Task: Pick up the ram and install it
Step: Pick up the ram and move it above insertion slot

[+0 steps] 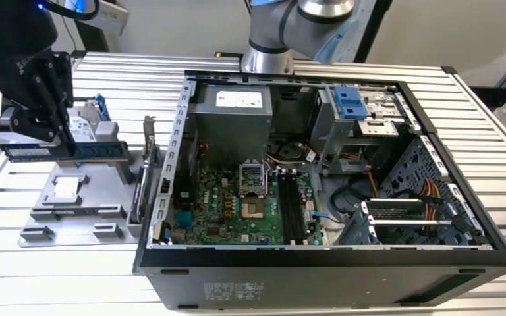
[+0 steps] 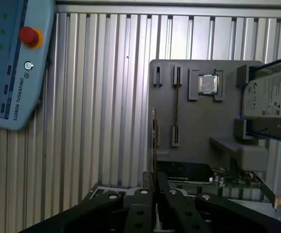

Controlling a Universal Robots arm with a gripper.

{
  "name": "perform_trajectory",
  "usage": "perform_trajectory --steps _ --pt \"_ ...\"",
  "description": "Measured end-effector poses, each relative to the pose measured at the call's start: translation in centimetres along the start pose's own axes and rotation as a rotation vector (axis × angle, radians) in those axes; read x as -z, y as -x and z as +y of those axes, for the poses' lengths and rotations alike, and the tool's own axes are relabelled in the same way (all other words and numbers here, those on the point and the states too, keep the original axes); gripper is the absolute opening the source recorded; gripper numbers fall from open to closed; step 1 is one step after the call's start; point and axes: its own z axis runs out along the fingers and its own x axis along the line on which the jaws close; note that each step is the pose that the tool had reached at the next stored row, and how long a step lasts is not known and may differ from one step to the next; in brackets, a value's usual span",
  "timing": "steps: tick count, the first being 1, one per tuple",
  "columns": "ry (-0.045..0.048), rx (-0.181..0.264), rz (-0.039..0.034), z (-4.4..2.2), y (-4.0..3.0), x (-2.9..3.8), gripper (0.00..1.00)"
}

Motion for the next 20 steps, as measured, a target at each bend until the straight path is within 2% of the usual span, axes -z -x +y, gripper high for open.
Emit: perform_trajectory --steps 20 --pt "0.0001 0.0 0.0 -2.96 -0.13 0.03 0.0"
